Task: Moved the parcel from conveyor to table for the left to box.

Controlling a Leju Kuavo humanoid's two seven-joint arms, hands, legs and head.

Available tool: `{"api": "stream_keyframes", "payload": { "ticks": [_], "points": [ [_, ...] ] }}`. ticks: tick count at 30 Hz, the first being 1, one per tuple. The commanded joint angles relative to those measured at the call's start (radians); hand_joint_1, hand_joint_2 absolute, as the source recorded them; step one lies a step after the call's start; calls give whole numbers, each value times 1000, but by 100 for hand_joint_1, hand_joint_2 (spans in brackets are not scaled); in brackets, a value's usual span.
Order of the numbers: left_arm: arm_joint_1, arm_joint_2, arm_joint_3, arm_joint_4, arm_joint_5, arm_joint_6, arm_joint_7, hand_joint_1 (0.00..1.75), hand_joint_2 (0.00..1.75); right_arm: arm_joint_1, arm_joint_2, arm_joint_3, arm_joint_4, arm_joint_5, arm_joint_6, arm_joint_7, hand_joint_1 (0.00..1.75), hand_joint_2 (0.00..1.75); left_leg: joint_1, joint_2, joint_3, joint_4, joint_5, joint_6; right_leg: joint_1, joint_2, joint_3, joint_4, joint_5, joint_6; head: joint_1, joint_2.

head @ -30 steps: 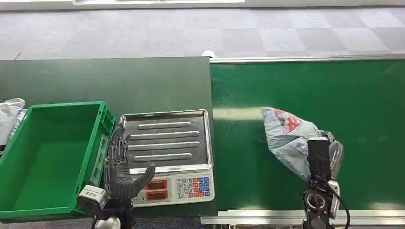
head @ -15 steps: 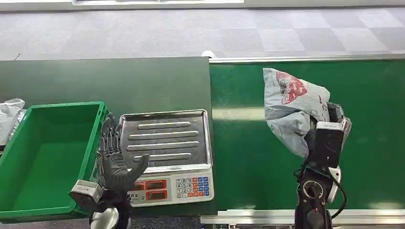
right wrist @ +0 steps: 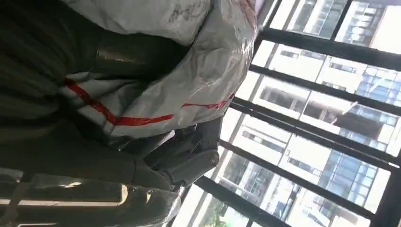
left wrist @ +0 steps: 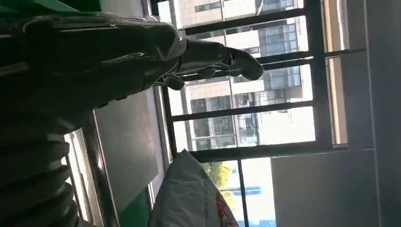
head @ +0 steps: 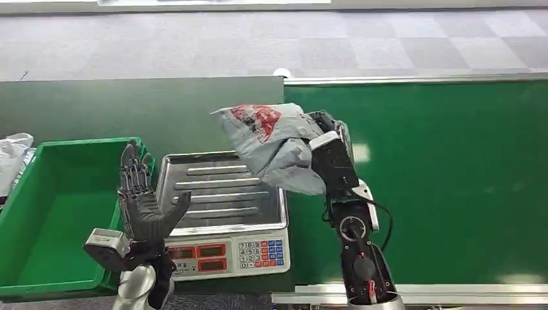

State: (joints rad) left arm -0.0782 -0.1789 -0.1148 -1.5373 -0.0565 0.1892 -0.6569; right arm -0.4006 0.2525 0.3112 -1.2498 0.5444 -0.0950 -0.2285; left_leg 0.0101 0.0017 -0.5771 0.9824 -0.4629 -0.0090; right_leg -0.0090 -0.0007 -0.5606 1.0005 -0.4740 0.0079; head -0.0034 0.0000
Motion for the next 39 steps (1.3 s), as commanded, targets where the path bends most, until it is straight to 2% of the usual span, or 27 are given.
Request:
{"api": "stream_keyframes", "payload": {
  "ticks": [1,3,9,10,11,15,26,27,29,30,32,33,35,39],
  "points": [
    [-28,21,25,71,2,3,5,0,175,-71,1,67,131,-6,3,-1,175,175,0,1,2,-2,1,0,0,1,2,-2,1,0,0,0],
    [-28,17,31,68,6,16,0,0,175,-74,0,87,142,-12,50,5,175,175,0,1,1,-1,0,0,0,1,1,0,0,0,0,0],
    [8,14,50,13,6,51,-4,0,175,-137,21,133,294,-6,76,6,175,175,0,3,2,-1,0,0,0,3,1,0,1,0,0,0],
    [8,14,51,11,6,53,-3,0,175,-141,21,135,303,-6,77,6,143,175,0,4,2,-1,0,0,0,4,1,-1,1,-1,0,0],
    [15,13,56,5,6,55,-3,0,175,-153,19,136,330,-7,81,4,0,175,0,3,2,-1,0,0,0,3,1,-1,1,0,0,0],
    [23,5,69,-10,-2,66,0,0,175,-182,19,138,381,-1,78,1,0,175,0,2,1,0,0,0,0,2,1,0,0,0,0,0],
    [23,6,70,4,-6,67,-1,0,175,-180,10,124,371,-26,86,-27,0,175,0,0,1,-1,0,0,0,0,1,-1,0,0,0,0],
    [17,9,62,14,-13,58,0,0,175,-159,7,111,323,-74,90,-112,0,175,0,0,1,-1,0,0,0,0,1,-1,0,0,0,0],
    [14,7,62,19,-13,59,0,0,175,-154,3,112,308,-74,90,-111,0,175,0,-1,1,-1,0,0,0,0,1,-1,0,0,0,0],
    [3,14,49,36,-18,44,7,0,175,-133,-5,103,254,-121,110,-174,0,175,0,-1,1,-1,0,0,0,-1,1,-1,0,0,0,0],
    [-2,12,49,44,-18,46,7,0,175,-130,-9,103,244,-121,110,-173,0,175,0,-2,1,-1,0,0,0,-2,1,-1,0,0,0,0],
    [-22,21,29,75,-29,23,30,0,175,-109,-15,89,197,-195,154,-254,0,175,0,-2,1,-1,1,0,0,-2,0,-1,0,0,0,0],
    [-46,19,14,106,-33,9,37,0,175,-91,-28,87,147,-218,165,-291,0,175,0,-4,1,-1,1,1,0,-4,1,-1,0,0,0,0],
    [-54,23,2,118,-42,2,40,0,175,-79,-29,83,118,-236,171,-299,0,175,0,-4,1,-1,1,1,0,-3,2,-2,0,0,0,0]
  ]
}}
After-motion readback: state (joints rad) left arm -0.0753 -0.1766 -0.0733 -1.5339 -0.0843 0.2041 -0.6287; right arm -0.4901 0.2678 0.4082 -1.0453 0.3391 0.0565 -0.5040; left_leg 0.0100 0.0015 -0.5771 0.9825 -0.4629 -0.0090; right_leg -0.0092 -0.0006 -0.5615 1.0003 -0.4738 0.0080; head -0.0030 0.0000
